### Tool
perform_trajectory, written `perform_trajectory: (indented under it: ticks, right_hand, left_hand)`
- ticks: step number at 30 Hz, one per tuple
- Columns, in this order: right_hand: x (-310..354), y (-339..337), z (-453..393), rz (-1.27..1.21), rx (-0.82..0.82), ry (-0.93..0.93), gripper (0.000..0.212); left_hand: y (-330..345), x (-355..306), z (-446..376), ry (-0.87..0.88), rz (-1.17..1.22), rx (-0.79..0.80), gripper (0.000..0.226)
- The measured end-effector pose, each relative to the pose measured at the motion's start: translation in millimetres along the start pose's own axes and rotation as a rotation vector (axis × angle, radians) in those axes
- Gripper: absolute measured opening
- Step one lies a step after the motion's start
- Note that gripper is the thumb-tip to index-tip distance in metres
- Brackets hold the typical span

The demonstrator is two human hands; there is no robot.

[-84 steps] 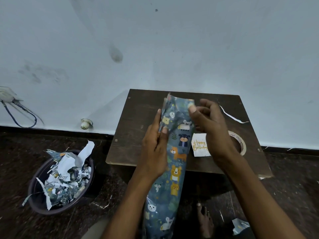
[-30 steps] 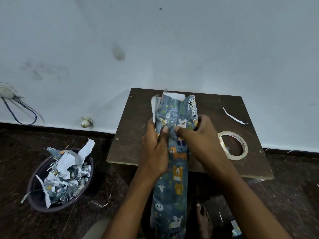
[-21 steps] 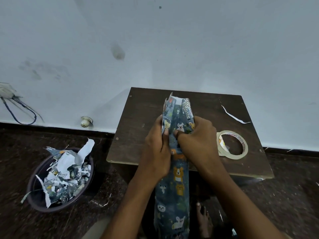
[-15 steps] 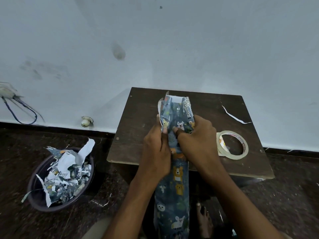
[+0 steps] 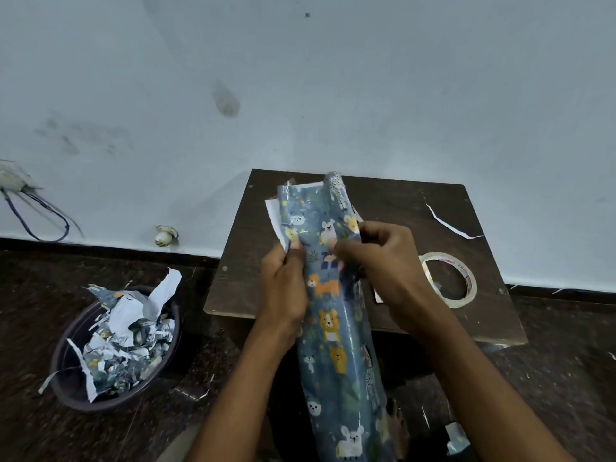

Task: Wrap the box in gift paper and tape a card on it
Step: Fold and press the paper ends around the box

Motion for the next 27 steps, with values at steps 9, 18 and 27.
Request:
perform_trajectory:
  ticks: [9,18,27]
  right_hand:
    - [-9.7,16.9,19.3,-0.273,0.268,0.399,0.047]
    - [8.3,8.9,21.0,0.357,-0.119,-0.065,0.057]
    - [13.5,7.5,19.4,0.334,-0.082,-0.205,0.046]
  left_hand:
    - [5.0,10.6,-9.6,-0.302,0.532,0.173,0.050]
    - [-1.4,-8.5,3.3,-0.228,0.567,0.243,0.074]
    - [3.4,-4.8,7.3,-0.314,0.584,0.323,0.057]
Point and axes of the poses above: each hand's wrist, its own z-axis away from the middle knuckle, its own y-axis out of the palm, x = y × z, the point moved 5 cm from there along -z, towards the middle knuckle, and after that the axes turned 10 degrees about -z, right-handed, at the moved point
